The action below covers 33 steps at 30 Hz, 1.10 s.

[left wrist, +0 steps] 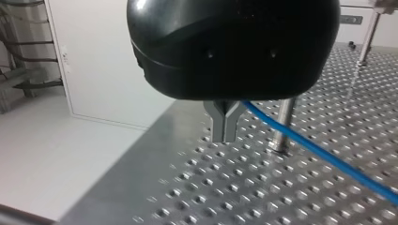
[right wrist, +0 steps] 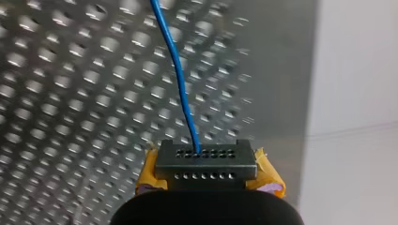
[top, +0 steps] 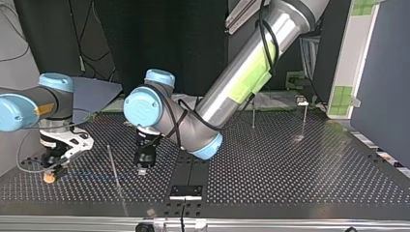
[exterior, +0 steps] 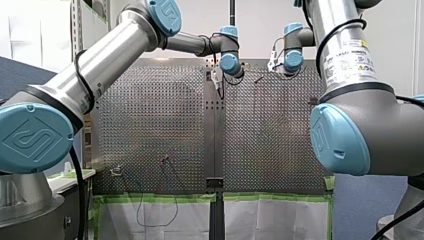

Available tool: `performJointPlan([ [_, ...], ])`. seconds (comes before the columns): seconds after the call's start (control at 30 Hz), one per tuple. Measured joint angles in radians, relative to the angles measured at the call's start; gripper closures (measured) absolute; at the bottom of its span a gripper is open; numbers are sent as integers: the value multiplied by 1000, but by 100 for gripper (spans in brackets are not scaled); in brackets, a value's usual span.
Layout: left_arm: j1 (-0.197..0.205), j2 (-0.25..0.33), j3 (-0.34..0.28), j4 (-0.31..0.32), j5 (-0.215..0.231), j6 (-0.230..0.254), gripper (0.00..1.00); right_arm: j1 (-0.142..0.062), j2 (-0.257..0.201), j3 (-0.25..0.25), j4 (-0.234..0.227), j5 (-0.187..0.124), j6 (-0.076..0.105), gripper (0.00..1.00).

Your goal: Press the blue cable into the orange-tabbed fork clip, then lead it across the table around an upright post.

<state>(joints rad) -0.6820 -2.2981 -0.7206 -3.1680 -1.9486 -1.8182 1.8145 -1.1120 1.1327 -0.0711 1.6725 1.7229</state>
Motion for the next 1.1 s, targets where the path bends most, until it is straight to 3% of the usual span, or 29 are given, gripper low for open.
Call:
performJointPlan([
  [0.2,5,0,-45,30,3,-3,100,0,18,0,-1,-40,11,100],
  [0.37,6,0,-79,59,13,-12,100,0,21,4,-1,-43,12,100],
  [0.73,4,-1,-86,64,22,-15,100,-9,28,27,-3,-44,12,100],
  [1.1,-1,-2,-86,65,31,-22,100,-12,58,60,-3,-70,12,100],
])
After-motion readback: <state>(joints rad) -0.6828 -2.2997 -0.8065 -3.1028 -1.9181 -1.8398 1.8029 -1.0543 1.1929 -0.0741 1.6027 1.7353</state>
